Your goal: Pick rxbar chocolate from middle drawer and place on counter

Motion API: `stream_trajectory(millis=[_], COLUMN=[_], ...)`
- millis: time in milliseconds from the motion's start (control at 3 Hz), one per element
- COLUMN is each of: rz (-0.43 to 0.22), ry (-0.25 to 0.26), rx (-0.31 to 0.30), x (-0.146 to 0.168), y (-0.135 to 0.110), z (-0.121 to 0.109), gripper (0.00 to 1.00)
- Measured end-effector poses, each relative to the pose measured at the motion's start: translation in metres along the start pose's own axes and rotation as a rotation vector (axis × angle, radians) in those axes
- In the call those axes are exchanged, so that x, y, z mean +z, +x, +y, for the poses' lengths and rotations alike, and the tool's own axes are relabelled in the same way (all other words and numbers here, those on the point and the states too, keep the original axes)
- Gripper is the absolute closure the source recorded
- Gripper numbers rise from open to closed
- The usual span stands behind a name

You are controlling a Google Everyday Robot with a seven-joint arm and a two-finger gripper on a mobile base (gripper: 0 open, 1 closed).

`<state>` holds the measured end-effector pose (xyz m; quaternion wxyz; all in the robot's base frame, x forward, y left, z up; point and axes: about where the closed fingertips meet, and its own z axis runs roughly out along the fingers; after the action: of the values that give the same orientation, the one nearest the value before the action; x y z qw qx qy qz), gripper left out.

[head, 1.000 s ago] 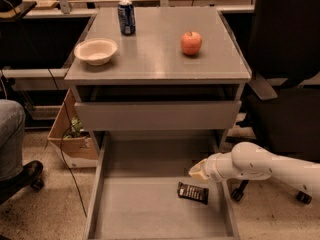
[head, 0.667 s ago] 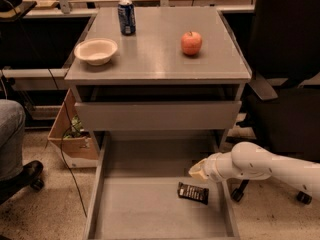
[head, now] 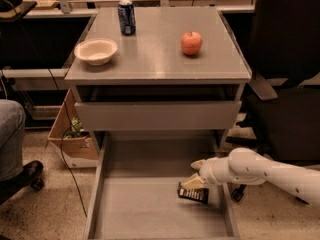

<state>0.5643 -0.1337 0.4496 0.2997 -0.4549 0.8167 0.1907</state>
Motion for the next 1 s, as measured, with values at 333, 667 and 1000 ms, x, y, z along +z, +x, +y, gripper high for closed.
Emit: stream_trajectory(millis=[333, 667, 1000], rz=[0.011, 0.050, 0.065], ry=[-0.020, -0.042, -0.037], rx=[0.005, -0.017, -0.032], x=[0.022, 0.050, 0.062], y=[0.011, 0.036, 0.054], z=[-0.003, 0.006, 0.012], gripper=[0.00, 0.00, 0.00])
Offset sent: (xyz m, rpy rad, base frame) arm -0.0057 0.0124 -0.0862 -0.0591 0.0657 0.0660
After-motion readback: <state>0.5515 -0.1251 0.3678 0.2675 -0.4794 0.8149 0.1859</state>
